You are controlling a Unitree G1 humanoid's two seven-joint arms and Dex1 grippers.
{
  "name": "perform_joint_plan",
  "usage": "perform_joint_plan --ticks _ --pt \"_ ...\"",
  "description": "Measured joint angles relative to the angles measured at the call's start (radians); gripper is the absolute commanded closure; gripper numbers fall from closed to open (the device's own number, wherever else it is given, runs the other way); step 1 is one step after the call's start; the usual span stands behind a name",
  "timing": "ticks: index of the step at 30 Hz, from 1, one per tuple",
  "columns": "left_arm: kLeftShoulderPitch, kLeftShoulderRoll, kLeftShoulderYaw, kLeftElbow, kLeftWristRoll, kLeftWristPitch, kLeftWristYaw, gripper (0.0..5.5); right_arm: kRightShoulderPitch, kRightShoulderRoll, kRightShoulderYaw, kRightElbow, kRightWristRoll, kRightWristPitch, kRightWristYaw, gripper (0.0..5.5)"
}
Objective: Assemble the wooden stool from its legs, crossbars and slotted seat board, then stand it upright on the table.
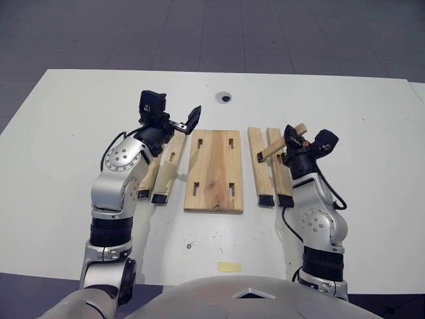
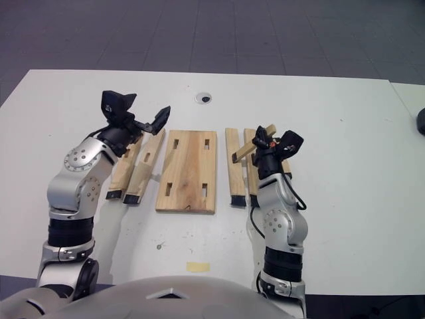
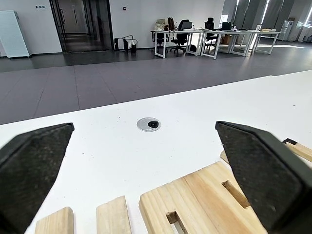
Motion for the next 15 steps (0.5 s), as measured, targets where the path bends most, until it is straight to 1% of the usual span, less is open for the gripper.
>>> perform_joint_plan --ticks 6,15 --pt "0.003 -0.002 -0.011 0.001 0.022 -0.015 0.0 0.1 -0.003 -0.034 0.046 0.0 -0.099 -0.017 0.037 5.1" --pt "0.01 -0.006 -0.037 0.003 0.061 -0.045 -0.002 0.1 -0.016 -0.061 0.081 0.015 -0.232 -0.049 0.047 5.1"
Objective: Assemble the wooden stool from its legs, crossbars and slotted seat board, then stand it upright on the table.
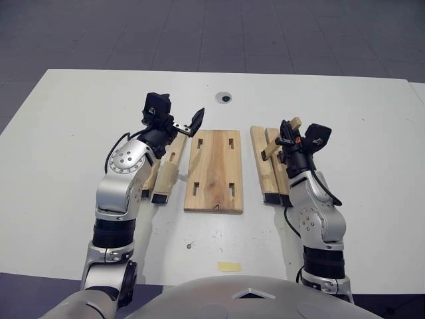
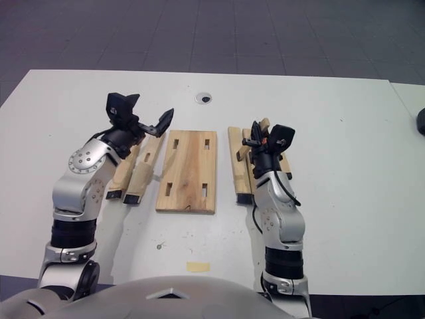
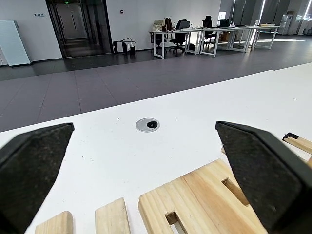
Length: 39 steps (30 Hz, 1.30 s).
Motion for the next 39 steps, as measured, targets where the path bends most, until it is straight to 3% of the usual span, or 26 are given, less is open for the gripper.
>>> perform_joint_plan --ticks 15,23,29,39 --pt "0.001 0.001 -0.021 0.011 0.047 -0.034 -0.01 0.1 0.013 -0.075 0.061 0.116 -0.14 -0.174 0.165 5.1" --pt "0.001 0.014 -0.033 0.017 0.052 -0.04 -0.029 0.1 0.013 -0.041 0.005 0.058 -0.055 -0.058 0.135 5.1" --pt "0.002 0.025 -0.042 0.017 0.076 -0.046 -0.038 0.1 0.01 -0.066 0.037 0.053 -0.098 -0.049 0.146 5.1" --pt "0.005 0.025 -0.042 0.021 0.08 -0.064 -0.04 0.1 0.021 -0.091 0.084 0.104 -0.189 -0.213 0.195 5.1"
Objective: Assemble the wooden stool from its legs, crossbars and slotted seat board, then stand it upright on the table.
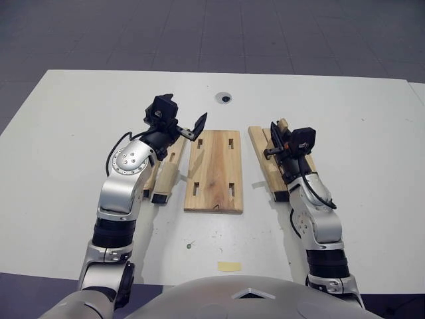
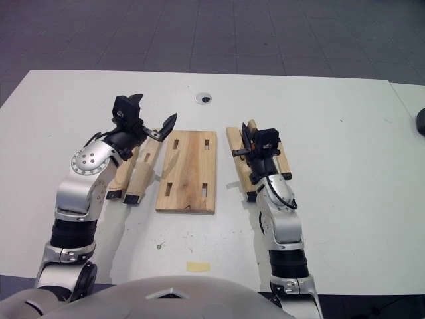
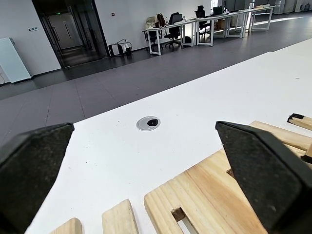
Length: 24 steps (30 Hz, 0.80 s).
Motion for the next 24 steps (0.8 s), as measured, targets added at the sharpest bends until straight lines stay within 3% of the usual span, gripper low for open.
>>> perform_joint_plan --ticks 2,17,24 --pt "0.0 0.0 0.0 0.002 0.0 -0.001 0.0 0.1 -0.001 0.0 -0.001 0.003 -0.004 -0.007 0.003 5.1" --pt "0.0 -0.006 0.001 0.016 0.006 -0.01 0.002 0.1 -0.091 -0.005 -0.034 -0.038 -0.027 0.026 0.0 2.65" --pt "0.0 -0.023 0.003 0.024 0.006 -0.014 0.011 0.1 -0.221 -0.022 -0.041 -0.119 -0.025 0.122 0.001 1.49"
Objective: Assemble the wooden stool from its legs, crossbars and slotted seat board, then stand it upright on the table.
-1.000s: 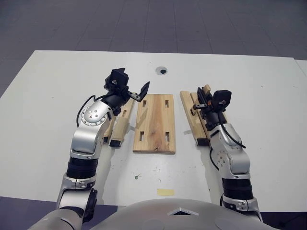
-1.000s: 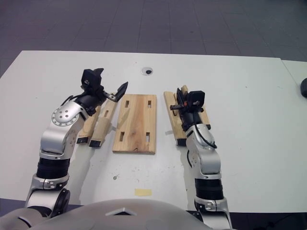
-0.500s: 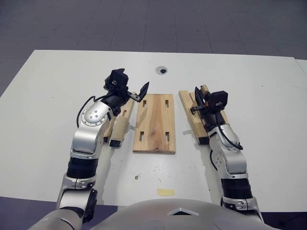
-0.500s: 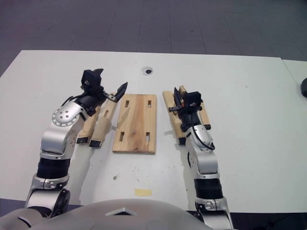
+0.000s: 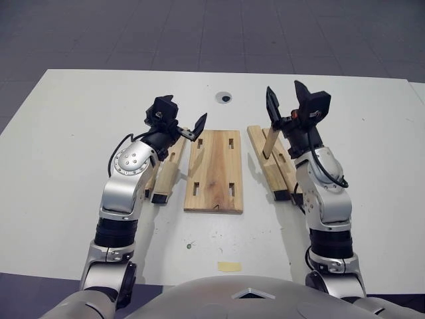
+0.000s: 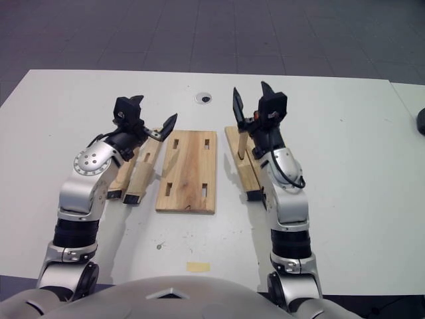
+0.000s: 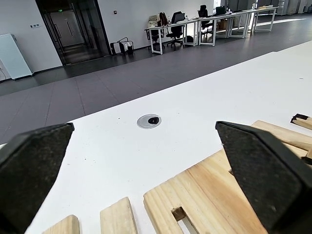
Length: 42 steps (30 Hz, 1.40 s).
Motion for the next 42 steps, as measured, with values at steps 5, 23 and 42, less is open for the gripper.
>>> perform_joint_plan --ticks 5,23,42 --pt "0.0 -0.008 0.0 0.005 0.001 -0.006 0.001 0.1 -0.089 -0.003 -0.005 0.004 0.04 0.09 0.019 0.71" --pt "-0.004 -0.015 -0.001 0.032 0.003 -0.025 0.003 0.1 -0.338 -0.048 -0.073 0.127 0.088 0.138 0.075 0.13" --pt "0.002 -0.029 -0.003 0.044 0.009 -0.031 0.02 0.1 -0.08 0.003 -0.076 0.095 0.206 0.204 0.094 0.13"
